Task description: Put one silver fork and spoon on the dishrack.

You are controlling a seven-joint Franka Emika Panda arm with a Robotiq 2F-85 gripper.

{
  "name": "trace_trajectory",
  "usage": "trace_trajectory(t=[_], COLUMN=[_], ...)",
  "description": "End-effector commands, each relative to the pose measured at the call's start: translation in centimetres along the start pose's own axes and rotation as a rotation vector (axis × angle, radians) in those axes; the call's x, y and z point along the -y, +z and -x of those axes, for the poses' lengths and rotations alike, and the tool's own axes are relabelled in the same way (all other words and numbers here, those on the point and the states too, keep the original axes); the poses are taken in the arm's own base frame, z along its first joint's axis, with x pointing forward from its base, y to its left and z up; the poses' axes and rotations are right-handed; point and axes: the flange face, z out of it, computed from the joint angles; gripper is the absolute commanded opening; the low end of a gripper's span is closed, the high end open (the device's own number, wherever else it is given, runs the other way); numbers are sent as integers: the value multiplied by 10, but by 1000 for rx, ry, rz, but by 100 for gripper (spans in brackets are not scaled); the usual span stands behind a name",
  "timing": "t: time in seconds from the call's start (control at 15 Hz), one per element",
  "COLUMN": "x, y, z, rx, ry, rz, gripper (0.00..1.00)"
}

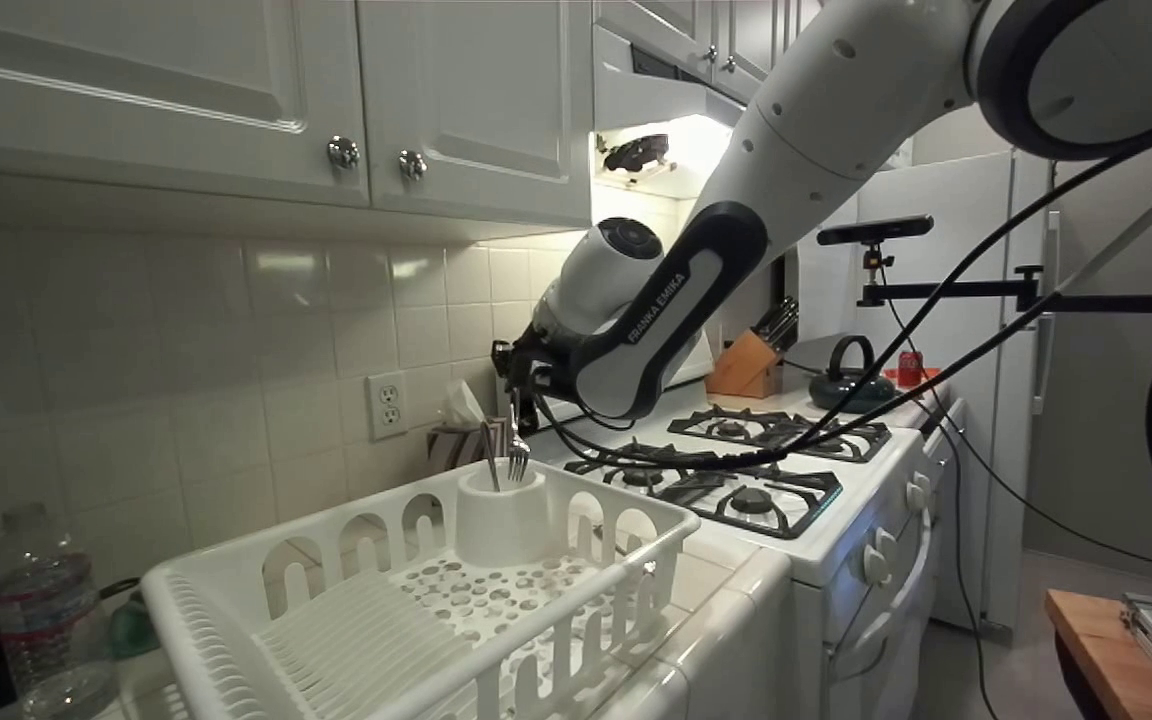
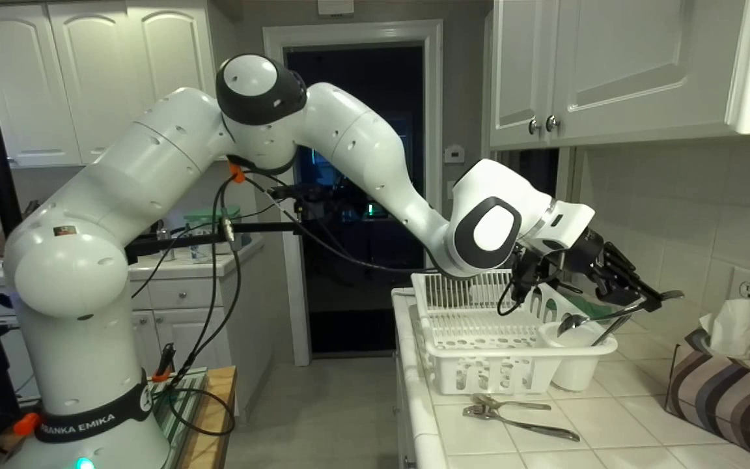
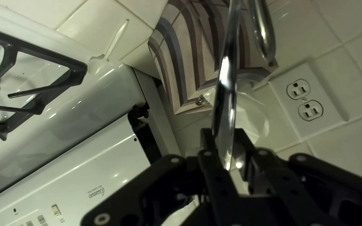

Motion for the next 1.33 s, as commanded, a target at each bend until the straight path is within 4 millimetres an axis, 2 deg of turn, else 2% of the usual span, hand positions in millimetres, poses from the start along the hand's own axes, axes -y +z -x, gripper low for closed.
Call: trace_trajectory(t=[0.0, 0.87, 1.27], x=[11, 19, 21], y=[4, 11, 10], z=[9, 61, 70], rx=[-74, -110, -130], ry=[-14, -75, -85], rz=[-27, -3, 5], gripper=[5, 5, 5])
